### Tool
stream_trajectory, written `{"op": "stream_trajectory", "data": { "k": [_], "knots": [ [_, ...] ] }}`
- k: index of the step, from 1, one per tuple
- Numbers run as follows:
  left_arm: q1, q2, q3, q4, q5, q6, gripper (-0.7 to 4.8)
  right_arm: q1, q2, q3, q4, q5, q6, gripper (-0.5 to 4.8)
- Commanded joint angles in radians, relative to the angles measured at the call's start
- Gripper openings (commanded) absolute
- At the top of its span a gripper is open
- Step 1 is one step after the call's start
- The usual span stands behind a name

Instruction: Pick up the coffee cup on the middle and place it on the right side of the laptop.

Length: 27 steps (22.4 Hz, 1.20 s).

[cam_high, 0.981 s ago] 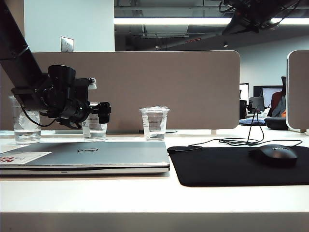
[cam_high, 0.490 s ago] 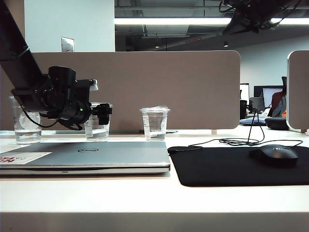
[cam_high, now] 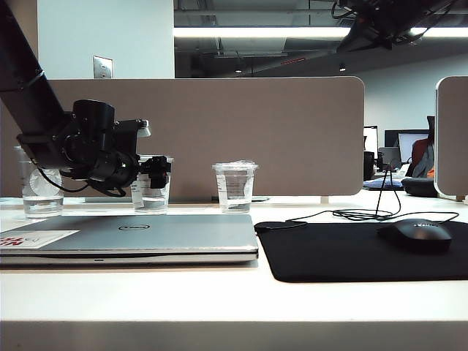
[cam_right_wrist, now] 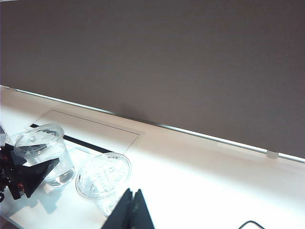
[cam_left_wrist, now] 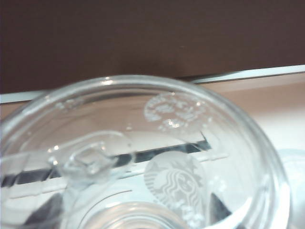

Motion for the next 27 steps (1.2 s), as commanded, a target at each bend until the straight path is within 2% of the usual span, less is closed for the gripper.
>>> {"op": "stream_trajectory", "data": {
  "k": [1,4,9,11,13,15,18,23,25,27],
  "knots": [
    [-0.001,-0.041,0.003,0.019,0.015,0.005,3.76,0.0,-0.014,0.005,0.011,-0.006,-0.003,-0.05],
    [-0.001,-0.098,0.003,-0.036,0.017,0.005,3.76,0.0,-0.028,0.006,0.009,-0.006,-0.003,-0.05],
    [-0.001,-0.194,0.003,-0.135,0.101,-0.003,3.76,0.0,-0.053,0.006,0.002,-0.008,-0.002,-0.05],
    [-0.001,-0.234,0.004,-0.159,0.165,-0.025,3.76,0.0,-0.072,0.006,-0.009,-0.008,-0.002,-0.05],
    [-0.004,-0.305,0.004,-0.184,0.359,-0.101,3.74,0.0,-0.119,0.006,-0.028,-0.029,-0.002,-0.05],
    [-0.011,-0.345,0.004,-0.211,0.435,-0.143,3.66,-0.001,-0.152,0.006,-0.039,-0.04,-0.003,-0.05],
    [-0.039,-0.409,0.004,-0.284,0.464,-0.137,3.66,-0.001,-0.209,0.006,-0.078,-0.05,-0.003,-0.05],
    [-0.134,-0.515,0.004,-0.382,0.475,-0.056,3.66,-0.001,-0.312,0.006,-0.177,-0.048,-0.043,-0.05],
    [-0.169,-0.54,0.004,-0.419,0.474,-0.035,3.66,-0.002,-0.345,0.006,-0.208,-0.023,-0.093,-0.05],
    [-0.208,-0.549,0.003,-0.441,0.475,-0.037,3.66,-0.002,-0.388,0.006,-0.249,0.046,-0.128,-0.05]
  ]
}}
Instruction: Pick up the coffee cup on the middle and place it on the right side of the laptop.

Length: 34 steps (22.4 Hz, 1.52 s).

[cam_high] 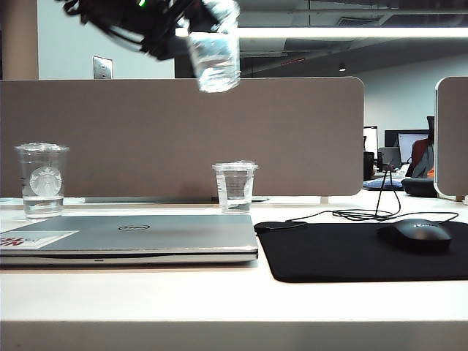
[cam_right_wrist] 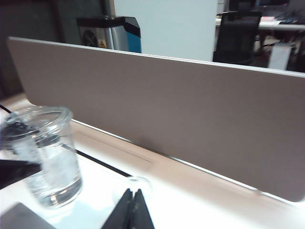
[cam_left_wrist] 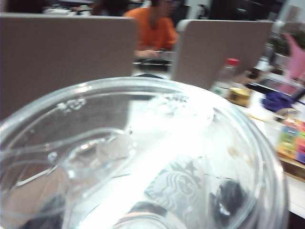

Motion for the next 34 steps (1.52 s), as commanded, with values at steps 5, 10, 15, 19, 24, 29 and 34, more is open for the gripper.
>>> {"op": "stream_trajectory", "data": {
  "k": [5,10,15,19,24,29,34],
  "knots": [
    [-0.14,-0.015,-0.035,-0.055,-0.027,0.035,3.43,0.0,-0.185,0.006,-0.166,0.254,-0.081,-0.05],
    [-0.212,-0.011,-0.168,0.068,-0.103,0.05,3.24,0.0,-0.279,0.006,-0.23,0.35,-0.148,-0.05],
    [-0.286,0.051,-0.297,0.243,-0.18,0.044,3.06,0.0,-0.338,0.006,-0.251,0.351,-0.151,-0.05],
    [-0.336,0.14,-0.32,0.306,-0.216,0.041,3.07,0.0,-0.349,0.004,-0.284,0.352,-0.153,-0.05],
    [-0.386,0.223,-0.32,0.322,-0.275,0.04,3.09,0.001,-0.349,0.004,-0.296,0.351,-0.154,-0.05],
    [-0.403,0.246,-0.32,0.311,-0.314,0.026,3.1,0.001,-0.351,0.004,-0.335,0.351,-0.154,-0.05],
    [-0.404,0.246,-0.32,0.303,-0.327,0.023,3.11,0.001,-0.354,0.004,-0.357,0.351,-0.154,-0.05]
  ]
}}
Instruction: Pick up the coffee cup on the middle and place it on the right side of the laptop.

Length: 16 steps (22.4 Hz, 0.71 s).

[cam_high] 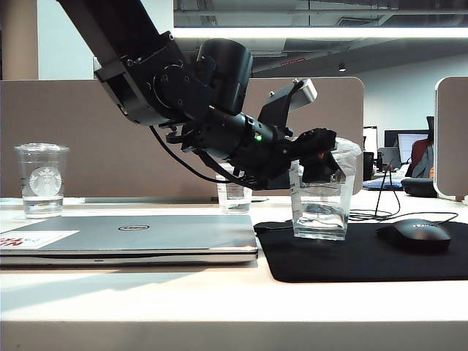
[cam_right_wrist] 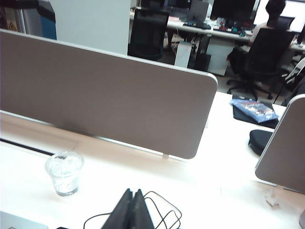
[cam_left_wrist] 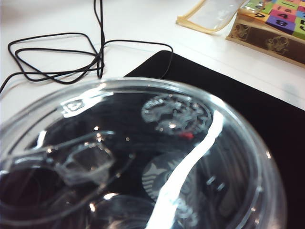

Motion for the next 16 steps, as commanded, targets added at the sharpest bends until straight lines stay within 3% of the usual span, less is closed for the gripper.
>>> {"op": "stream_trajectory", "data": {
  "k": [1,3,7,11,16],
  "knots": [
    [-0.002,-0.006,0.005,0.016,-0.003,-0.002,3.13,0.0,-0.009,0.005,0.01,0.003,-0.003,-0.05],
    [-0.002,-0.006,0.005,-0.014,-0.004,0.0,3.49,0.0,-0.01,0.005,0.01,0.003,-0.003,-0.05],
    [-0.002,-0.006,0.004,-0.085,-0.004,0.001,3.57,0.0,-0.01,0.005,0.009,0.003,-0.003,-0.05],
    [-0.005,-0.006,0.005,-0.123,-0.033,-0.001,4.79,0.001,-0.011,0.005,0.01,0.003,-0.003,-0.05],
    [-0.013,-0.018,0.005,-0.169,-0.056,-0.026,4.79,0.006,-0.014,0.005,0.009,0.003,-0.003,-0.05]
  ]
}}
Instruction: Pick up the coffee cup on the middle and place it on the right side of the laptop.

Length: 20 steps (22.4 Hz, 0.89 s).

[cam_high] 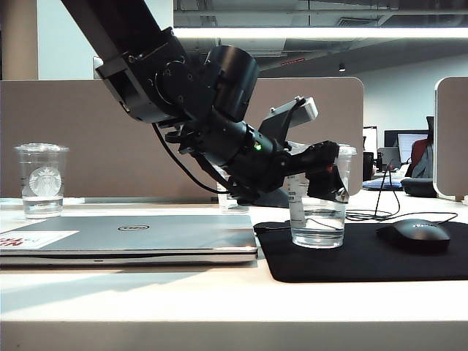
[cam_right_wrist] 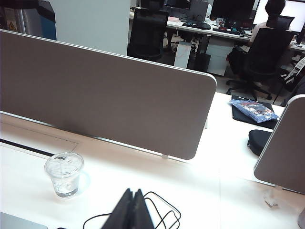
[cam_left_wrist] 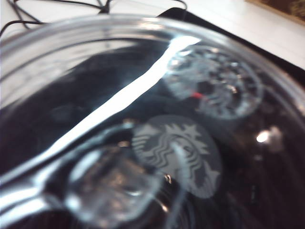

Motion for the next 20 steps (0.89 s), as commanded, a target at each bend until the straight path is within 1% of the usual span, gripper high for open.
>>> {"op": "stream_trajectory", "data": {
  "k": [1,4,5,7,11,12,13,15,17,20],
  "knots": [
    [-0.004,-0.019,0.003,-0.055,-0.004,-0.013,4.79,0.006,-0.01,0.005,0.013,0.003,-0.003,-0.05],
    [-0.008,-0.046,0.003,-0.128,-0.005,-0.011,4.79,0.006,-0.016,0.005,0.013,0.004,-0.003,-0.05],
    [-0.008,-0.071,0.003,-0.173,-0.006,-0.008,4.79,0.006,-0.019,0.005,0.013,0.004,-0.003,-0.05],
    [-0.008,-0.104,0.003,-0.224,-0.024,-0.006,4.79,0.006,-0.021,0.005,0.013,0.004,-0.003,-0.05],
    [-0.008,-0.175,0.003,-0.345,-0.026,-0.006,4.79,0.006,-0.031,0.005,0.005,0.004,-0.003,-0.05],
    [-0.008,-0.198,0.003,-0.391,-0.027,-0.005,4.79,0.006,-0.036,0.005,0.001,0.004,-0.003,-0.05],
    [-0.008,-0.238,0.003,-0.467,-0.026,-0.005,4.79,0.006,-0.043,0.005,-0.005,0.004,-0.003,-0.05],
    [-0.008,-0.285,0.003,-0.557,-0.029,0.01,4.79,0.006,-0.053,0.005,-0.013,0.003,-0.002,-0.05],
    [-0.008,-0.34,0.003,-0.638,-0.057,0.043,4.79,0.007,-0.066,0.005,-0.025,0.003,-0.002,-0.04],
    [-0.005,-0.438,0.003,-0.723,-0.133,0.08,4.79,0.025,-0.088,0.005,-0.039,-0.001,-0.002,-0.05]
  ]
}}
